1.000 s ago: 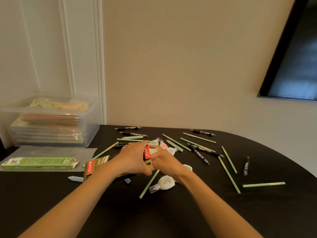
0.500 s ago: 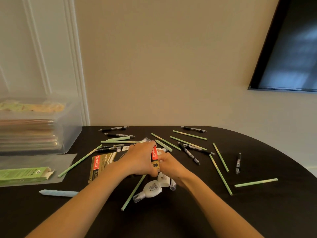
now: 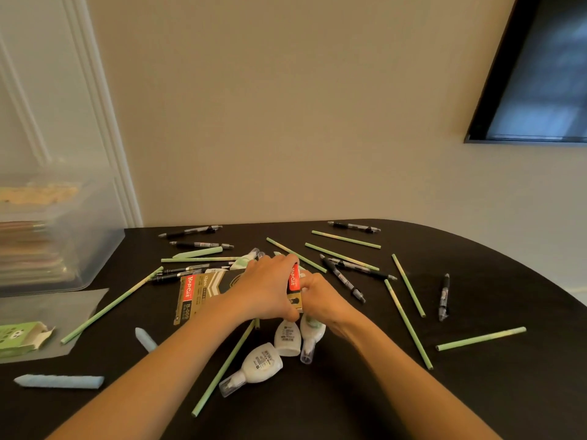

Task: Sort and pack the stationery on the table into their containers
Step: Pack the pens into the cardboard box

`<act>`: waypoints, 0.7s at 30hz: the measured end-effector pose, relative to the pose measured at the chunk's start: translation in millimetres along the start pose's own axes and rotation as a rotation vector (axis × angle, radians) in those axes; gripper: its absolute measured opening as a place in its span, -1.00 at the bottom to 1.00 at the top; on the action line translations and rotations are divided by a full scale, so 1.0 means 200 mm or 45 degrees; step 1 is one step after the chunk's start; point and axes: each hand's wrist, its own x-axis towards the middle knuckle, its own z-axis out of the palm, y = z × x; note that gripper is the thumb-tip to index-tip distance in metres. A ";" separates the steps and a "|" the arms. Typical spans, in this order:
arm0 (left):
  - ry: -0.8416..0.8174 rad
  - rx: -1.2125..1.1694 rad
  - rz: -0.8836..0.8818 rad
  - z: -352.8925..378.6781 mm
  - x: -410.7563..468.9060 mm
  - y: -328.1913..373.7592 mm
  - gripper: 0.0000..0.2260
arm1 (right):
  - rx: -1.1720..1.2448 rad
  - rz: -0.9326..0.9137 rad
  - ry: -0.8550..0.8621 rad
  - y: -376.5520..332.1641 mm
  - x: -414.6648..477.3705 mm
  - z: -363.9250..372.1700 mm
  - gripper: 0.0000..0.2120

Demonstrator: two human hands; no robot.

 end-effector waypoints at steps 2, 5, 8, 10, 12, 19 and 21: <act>0.015 0.033 0.010 0.01 0.03 0.00 -0.33 | -0.061 -0.021 0.060 0.03 0.04 0.01 -0.76; 0.014 0.051 0.012 0.01 0.05 -0.01 -0.29 | -0.059 -0.035 0.069 0.04 0.07 0.01 -0.76; 0.022 0.061 0.011 0.02 0.05 -0.01 -0.29 | -0.046 -0.022 0.023 0.03 0.08 0.01 -0.77; 0.030 0.071 0.014 0.02 0.04 -0.01 -0.28 | -0.023 -0.016 0.023 0.03 0.08 0.01 -0.77; 0.052 0.095 0.022 0.01 0.03 -0.01 -0.26 | 0.025 -0.047 0.047 0.01 0.06 0.02 -0.76; 0.061 0.188 0.035 -0.01 -0.03 -0.03 -0.24 | 0.184 -0.103 0.085 -0.03 0.03 0.08 -0.65; 0.076 0.214 0.045 -0.01 -0.04 -0.04 -0.24 | 0.246 -0.060 0.083 -0.03 0.04 0.10 -0.68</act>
